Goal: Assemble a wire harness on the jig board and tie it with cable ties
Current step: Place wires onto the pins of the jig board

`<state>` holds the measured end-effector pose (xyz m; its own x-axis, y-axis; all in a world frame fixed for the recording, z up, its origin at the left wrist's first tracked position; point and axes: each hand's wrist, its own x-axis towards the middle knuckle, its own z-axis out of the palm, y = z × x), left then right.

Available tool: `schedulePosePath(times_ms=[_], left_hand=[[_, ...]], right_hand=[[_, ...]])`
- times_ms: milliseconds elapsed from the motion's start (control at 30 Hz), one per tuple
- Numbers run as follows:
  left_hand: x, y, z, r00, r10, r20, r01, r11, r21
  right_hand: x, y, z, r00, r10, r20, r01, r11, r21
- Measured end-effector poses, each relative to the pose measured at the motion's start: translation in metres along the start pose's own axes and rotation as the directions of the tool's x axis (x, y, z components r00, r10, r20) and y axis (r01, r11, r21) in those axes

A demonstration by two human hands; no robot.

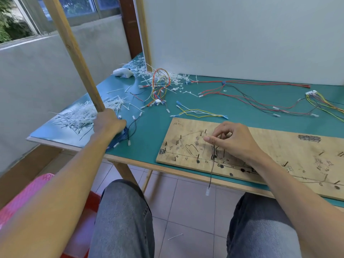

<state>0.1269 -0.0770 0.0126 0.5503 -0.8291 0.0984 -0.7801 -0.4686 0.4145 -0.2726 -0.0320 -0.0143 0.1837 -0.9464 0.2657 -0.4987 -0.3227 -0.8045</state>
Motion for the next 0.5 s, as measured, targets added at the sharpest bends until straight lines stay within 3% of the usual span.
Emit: schedulePosePath(times_ms=[233,500], left_hand=[[-0.0008,-0.009,-0.0014,0.997,-0.063,-0.038,0.05,0.962,-0.269],[-0.0003,-0.0023,-0.0013,0.973,-0.039,-0.227,-0.088,0.849,-0.521]], right_hand=[[0.0023,0.0028,-0.0003,0.999,0.045,-0.005,-0.045,0.999,0.012],[0.0021,0.0017,0.0,0.998,0.063,-0.021,-0.063,0.998,0.02]])
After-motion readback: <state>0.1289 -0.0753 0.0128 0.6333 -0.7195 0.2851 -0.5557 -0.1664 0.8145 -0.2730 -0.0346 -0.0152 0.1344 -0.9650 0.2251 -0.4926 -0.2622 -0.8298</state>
